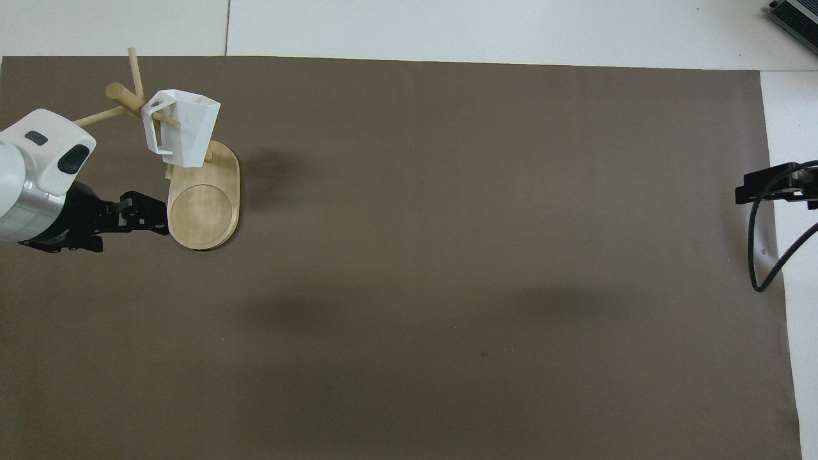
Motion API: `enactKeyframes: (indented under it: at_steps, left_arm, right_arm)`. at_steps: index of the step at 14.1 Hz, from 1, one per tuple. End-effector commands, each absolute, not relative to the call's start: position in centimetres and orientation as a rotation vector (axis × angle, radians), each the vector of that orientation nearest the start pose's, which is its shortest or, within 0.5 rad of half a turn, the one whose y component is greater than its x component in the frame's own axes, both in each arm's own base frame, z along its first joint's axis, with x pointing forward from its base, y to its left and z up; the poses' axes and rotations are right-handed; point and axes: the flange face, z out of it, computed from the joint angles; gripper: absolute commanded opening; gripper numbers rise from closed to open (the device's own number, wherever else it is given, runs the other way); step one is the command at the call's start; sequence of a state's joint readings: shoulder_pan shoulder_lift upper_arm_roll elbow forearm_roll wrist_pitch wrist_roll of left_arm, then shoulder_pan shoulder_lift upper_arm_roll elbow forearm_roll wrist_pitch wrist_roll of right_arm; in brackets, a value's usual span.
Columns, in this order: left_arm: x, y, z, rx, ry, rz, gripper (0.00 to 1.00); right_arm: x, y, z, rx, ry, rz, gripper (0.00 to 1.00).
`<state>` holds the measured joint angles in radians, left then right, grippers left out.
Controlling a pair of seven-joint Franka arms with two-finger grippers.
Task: Hang cup on rack
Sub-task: 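Open the left gripper and pull it back from the cup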
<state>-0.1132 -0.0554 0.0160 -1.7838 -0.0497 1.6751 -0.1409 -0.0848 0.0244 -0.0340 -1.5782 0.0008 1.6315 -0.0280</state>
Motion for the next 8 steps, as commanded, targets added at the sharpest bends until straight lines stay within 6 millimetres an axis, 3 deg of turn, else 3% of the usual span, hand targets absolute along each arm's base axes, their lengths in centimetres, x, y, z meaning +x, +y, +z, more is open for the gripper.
enactKeyframes:
  at_steps: [1, 3, 8]
  left_arm:
    - [53.9, -3.3, 59.5, -3.168, 0.08, 0.072, 1.0]
    - [54.1, -2.3, 62.0, -3.167, 0.059, 0.042, 1.0]
    - [54.8, -1.9, 65.2, -3.105, 0.203, 0.135, 1.0]
  right_arm:
    - [55.8, -6.7, 61.4, -3.121, 0.112, -0.058, 1.0]
    - [55.7, -6.8, 61.4, -3.121, 0.114, -0.053, 1.0]
    - [55.8, -6.8, 61.4, -3.121, 0.114, -0.055, 1.0]
